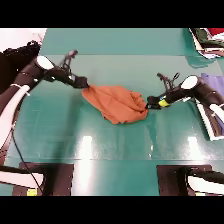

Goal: Fold the shirts.

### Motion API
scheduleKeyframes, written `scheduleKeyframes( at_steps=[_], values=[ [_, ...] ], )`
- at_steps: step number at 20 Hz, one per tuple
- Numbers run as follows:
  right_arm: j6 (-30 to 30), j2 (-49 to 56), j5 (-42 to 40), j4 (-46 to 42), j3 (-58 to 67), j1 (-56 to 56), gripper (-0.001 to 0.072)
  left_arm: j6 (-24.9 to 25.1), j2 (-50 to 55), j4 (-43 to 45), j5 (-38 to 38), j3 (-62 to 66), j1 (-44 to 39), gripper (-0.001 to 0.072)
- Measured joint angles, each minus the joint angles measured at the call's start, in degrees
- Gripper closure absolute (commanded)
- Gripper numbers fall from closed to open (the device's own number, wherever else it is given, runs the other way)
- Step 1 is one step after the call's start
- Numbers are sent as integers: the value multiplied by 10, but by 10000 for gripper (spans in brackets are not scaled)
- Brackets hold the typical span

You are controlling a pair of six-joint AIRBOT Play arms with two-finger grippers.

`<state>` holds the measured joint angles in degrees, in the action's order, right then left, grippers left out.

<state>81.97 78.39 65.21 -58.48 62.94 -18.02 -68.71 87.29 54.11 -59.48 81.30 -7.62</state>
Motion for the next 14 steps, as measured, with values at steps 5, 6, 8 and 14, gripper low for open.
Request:
scheduleKeyframes(
  at_steps=[5, 6, 8, 14],
  values=[
    [4, -137, -4, -31, 110, 2, 699, -2, -164, 59, -21, 97, 0, 682],
    [4, -164, -4, -37, 134, 2, 699, -2, -199, 66, -29, 118, 0, 682],
    [5, -215, -5, -53, 184, 2, 699, -3, -265, 71, -39, 155, 0, 682],
    [23, -310, 8, -98, 284, 2, 699, -46, -387, 72, -74, 209, 0, 683]
  ],
)
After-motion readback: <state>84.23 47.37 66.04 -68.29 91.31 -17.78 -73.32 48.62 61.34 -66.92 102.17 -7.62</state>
